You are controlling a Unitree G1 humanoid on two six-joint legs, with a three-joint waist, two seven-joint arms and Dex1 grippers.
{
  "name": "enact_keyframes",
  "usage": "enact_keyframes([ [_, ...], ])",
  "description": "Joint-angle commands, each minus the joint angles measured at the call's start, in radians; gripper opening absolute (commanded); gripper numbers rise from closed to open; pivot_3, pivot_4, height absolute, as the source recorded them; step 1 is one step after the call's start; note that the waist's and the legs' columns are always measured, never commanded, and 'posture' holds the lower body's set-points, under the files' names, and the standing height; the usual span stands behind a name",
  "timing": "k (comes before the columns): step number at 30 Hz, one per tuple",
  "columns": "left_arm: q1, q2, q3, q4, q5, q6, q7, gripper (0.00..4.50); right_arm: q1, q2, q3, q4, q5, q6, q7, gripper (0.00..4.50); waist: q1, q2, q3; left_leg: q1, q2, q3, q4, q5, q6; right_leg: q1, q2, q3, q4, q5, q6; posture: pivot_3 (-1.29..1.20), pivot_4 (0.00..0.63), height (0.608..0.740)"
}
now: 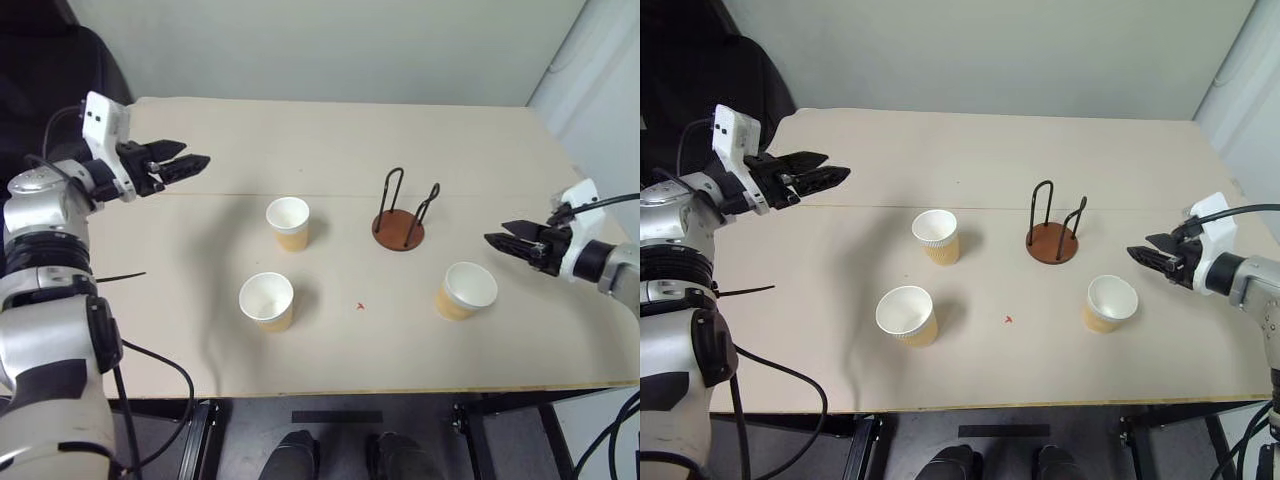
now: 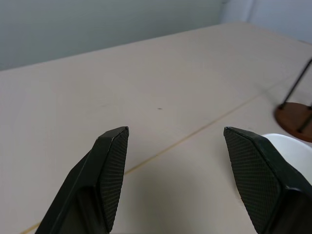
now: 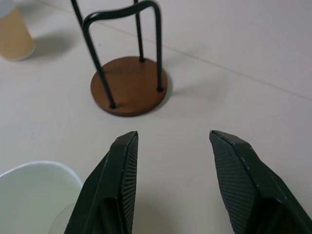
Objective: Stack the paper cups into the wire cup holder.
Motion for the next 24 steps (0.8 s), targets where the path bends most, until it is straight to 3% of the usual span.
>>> enact_keyframes([
  [1,-0.027,-0.010,-0.008,-0.025,-0.008,0.017,-0.038,3.34,0.009,-0.026,-0.047,-0.055,0.020,0.008,-0.004,2.30,0.000,0.000,0.000,0.000,0.000,0.000,0.000,0.000,0.000,0.000,0.000,0.000,0.000,0.000,0.000,0.00,0.150,0.740],
  [8,-0.062,-0.077,-0.024,-0.026,-0.014,0.037,-0.072,3.34,0.013,-0.034,-0.063,-0.077,0.026,0.030,-0.019,2.30,-0.001,0.000,0.000,0.000,0.001,0.001,0.001,0.000,0.000,0.000,0.000,0.000,0.001,0.000,0.000,0.00,0.150,0.740],
  [17,-0.176,-0.127,-0.106,-0.063,-0.008,0.058,-0.308,3.34,-0.069,-0.082,-0.020,-0.087,0.050,0.084,0.014,2.30,-0.003,0.000,0.000,0.000,0.001,0.002,0.000,0.000,0.001,0.000,0.000,0.001,0.002,0.000,0.000,0.00,0.150,0.740],
  [24,-0.115,-0.108,-0.229,-0.223,-0.055,0.006,-0.433,3.34,-0.165,-0.081,0.030,-0.100,0.113,0.192,0.031,2.30,-0.005,0.000,0.000,0.000,0.001,0.004,0.001,0.000,0.001,-0.001,0.001,0.002,0.002,0.000,0.001,0.00,0.150,0.740],
])
